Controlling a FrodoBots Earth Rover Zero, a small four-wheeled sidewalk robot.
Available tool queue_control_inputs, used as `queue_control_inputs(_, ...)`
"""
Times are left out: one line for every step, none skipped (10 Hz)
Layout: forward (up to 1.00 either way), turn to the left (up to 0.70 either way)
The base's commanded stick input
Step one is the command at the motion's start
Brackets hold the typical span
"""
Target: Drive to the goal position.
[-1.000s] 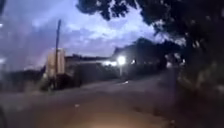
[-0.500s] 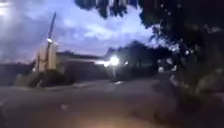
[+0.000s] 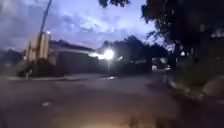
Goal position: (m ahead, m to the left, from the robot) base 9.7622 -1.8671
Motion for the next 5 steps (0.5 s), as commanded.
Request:
queue_control_inputs(0.70, 0.00)
queue_control_inputs(0.70, -0.27)
queue_control_inputs(0.70, -0.35)
queue_control_inputs(0.70, -0.35)
queue_control_inputs(0.70, -0.35)
